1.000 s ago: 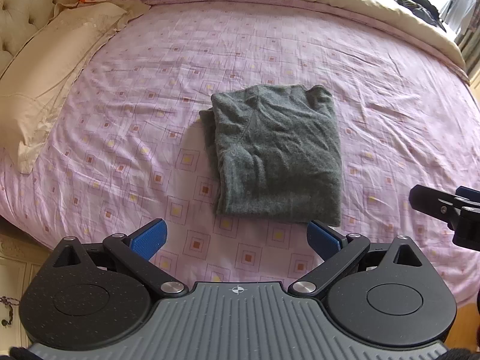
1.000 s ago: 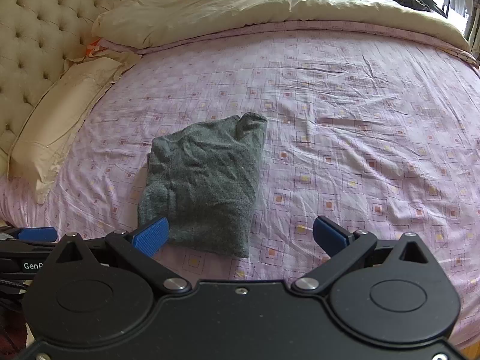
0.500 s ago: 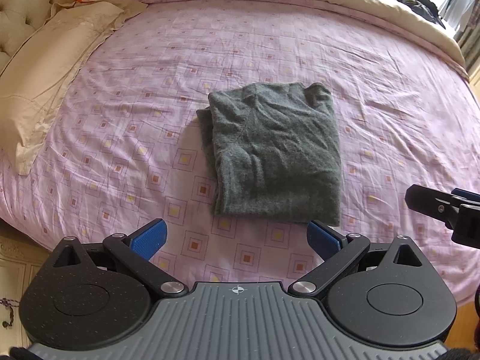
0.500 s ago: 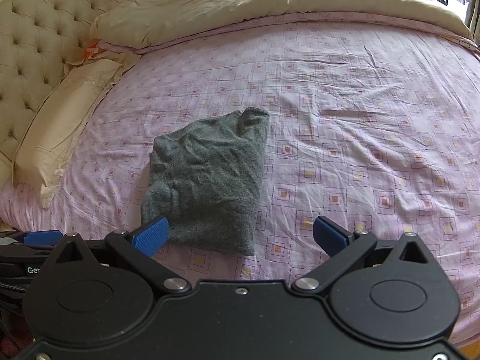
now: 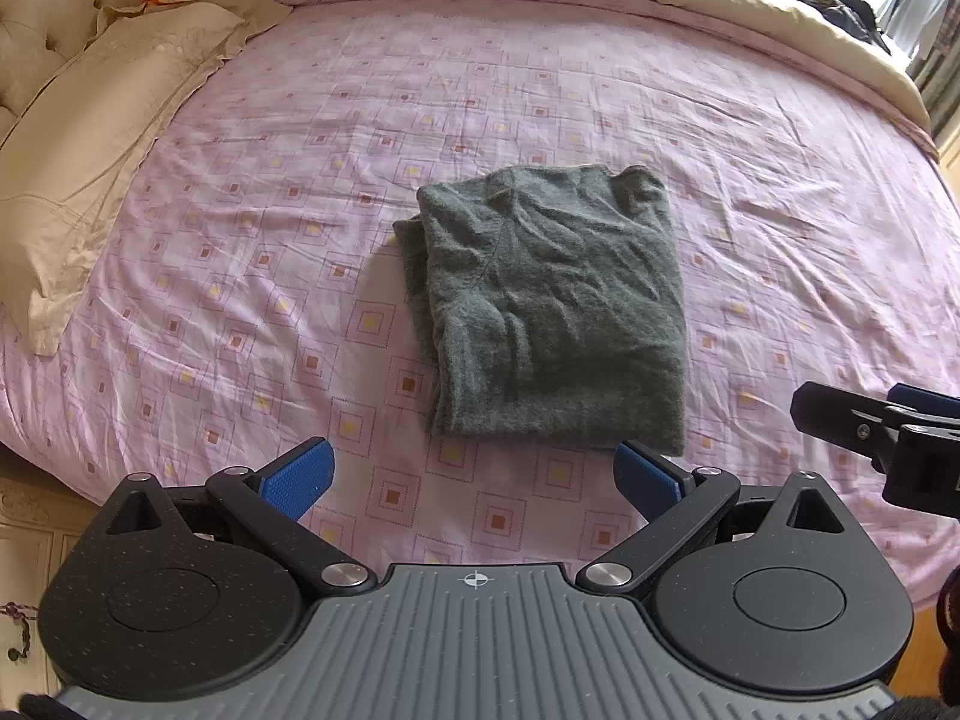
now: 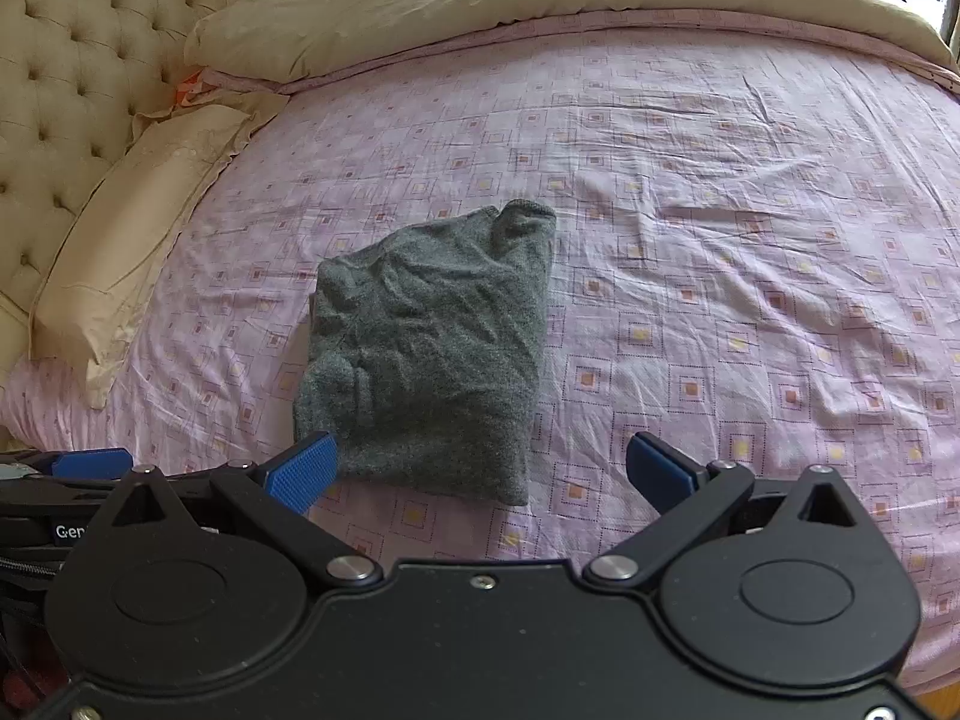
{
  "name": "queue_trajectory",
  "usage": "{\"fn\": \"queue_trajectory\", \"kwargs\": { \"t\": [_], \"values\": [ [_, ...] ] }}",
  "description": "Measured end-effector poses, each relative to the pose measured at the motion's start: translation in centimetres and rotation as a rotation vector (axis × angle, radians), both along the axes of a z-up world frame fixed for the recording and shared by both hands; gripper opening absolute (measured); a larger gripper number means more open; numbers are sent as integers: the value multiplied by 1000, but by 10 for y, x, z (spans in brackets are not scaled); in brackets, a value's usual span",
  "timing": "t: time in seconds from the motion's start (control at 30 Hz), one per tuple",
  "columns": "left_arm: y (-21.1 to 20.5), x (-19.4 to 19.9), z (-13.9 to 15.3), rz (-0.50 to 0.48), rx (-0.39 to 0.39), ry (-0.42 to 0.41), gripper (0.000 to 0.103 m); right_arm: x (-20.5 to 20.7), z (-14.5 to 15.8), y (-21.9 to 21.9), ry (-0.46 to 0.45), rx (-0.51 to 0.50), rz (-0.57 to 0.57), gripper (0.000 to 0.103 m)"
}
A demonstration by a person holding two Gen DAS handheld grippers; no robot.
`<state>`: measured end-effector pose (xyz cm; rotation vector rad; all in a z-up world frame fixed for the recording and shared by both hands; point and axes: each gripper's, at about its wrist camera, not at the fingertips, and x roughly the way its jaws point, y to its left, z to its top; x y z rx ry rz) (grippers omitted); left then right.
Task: Fold small clothes
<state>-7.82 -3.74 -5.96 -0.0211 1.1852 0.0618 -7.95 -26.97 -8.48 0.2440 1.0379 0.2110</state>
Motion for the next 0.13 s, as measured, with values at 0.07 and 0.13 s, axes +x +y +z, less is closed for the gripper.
{"fn": "queue_trajectory", "kwargs": {
  "t": [0.07, 0.13],
  "values": [
    [1, 1, -1, 2, 0, 2, 101, 2, -1, 3, 9, 0, 4, 102],
    [3, 3, -3, -3, -3, 8, 101, 5, -2, 6, 17, 0, 8, 102]
  ]
}}
